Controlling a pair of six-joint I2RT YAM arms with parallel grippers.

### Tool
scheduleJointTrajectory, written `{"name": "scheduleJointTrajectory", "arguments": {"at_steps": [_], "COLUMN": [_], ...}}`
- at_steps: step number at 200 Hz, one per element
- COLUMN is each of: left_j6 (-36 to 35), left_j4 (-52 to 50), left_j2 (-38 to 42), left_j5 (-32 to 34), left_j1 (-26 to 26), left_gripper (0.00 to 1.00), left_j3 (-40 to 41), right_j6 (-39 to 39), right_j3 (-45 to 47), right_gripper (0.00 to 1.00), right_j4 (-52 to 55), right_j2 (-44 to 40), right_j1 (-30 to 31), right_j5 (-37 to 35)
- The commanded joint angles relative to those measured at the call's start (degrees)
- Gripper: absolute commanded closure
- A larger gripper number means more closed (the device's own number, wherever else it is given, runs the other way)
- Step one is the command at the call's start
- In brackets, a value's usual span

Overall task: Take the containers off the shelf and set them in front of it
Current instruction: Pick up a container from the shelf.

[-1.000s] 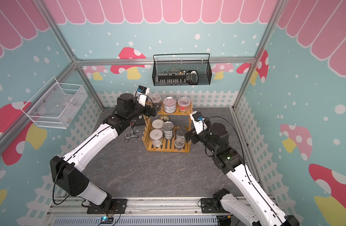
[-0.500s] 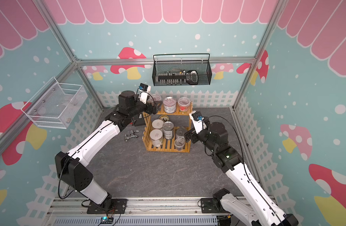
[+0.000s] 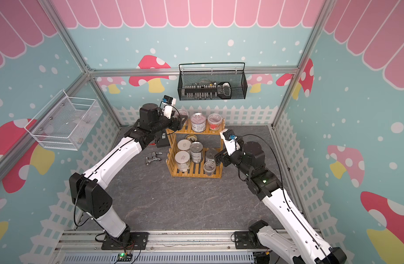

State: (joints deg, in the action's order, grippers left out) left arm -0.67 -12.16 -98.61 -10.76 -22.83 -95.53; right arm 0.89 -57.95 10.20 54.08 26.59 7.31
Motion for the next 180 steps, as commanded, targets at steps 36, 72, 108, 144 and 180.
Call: {"name": "scheduleJointTrajectory", "arguments": {"at_steps": [36, 72, 108, 144, 180], "left_j6": [-0.5, -0.6, 0.0, 0.2, 0.8], "left_j4": [-1.2, -1.2, -1.0, -0.9, -0.7], "left_j2": [-0.4, 1.2, 2.8, 4.8, 7.9], "left_j5": [-1.3, -2.1, -2.8, -3.5, -4.4], "left_j1": [0.3, 0.3, 0.2, 0.2, -0.2], "left_gripper": [0.36, 0.39, 0.40, 0.40, 0.40], "left_j3": [-1.8, -1.5, -0.7, -0.5, 1.8], "right_j6": [0.0, 0.2, 0.4, 0.4, 0.4], "right_j3": [-1.6, -1.5, -1.5, -1.5, -1.5], "right_gripper": [0.01, 0.01, 0.01, 0.01, 0.01], "right_j4": [-1.7, -2.3, -2.7, -3.0, -3.1], "right_j2": [0.4, 0.5, 0.5, 0.4, 0.4], "right_j1": [-0.5, -0.6, -0.6, -0.6, -0.6], "right_j5": [0.9, 1.5, 1.8, 1.9, 2.0]}}
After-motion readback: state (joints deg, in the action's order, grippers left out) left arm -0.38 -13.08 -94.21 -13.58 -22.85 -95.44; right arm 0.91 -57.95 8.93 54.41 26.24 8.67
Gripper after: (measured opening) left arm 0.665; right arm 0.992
